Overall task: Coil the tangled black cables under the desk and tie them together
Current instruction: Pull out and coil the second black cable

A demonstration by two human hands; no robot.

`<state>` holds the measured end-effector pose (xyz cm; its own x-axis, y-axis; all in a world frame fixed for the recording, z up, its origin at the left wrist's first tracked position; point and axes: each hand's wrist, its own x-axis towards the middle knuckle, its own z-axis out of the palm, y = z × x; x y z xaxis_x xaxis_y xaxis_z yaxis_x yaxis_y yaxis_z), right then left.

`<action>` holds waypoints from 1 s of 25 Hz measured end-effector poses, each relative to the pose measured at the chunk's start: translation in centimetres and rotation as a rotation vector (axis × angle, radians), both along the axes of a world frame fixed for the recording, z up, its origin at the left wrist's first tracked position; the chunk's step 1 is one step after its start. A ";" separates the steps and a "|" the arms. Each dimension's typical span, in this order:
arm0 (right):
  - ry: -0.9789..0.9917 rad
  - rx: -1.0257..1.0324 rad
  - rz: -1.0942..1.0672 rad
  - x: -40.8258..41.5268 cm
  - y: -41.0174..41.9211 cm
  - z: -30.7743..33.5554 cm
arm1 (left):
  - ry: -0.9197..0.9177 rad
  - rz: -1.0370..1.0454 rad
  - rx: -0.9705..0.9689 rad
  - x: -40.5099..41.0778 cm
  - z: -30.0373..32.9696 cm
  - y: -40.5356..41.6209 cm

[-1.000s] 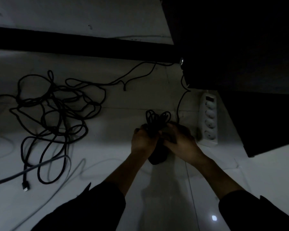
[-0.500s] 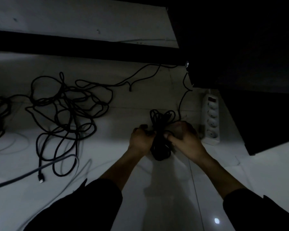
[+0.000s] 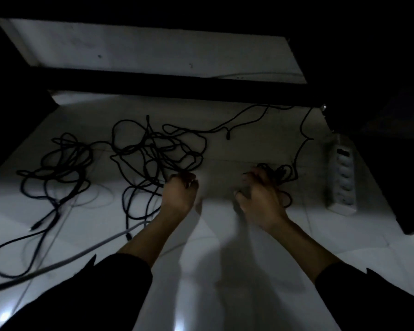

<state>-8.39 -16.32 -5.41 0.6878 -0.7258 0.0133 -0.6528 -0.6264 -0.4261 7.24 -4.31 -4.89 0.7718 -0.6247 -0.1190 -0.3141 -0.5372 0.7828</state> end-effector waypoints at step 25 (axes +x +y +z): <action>0.113 0.138 0.171 14.7 13.6 -3.2 | 0.094 0.095 0.382 9.3 -4.9 11.8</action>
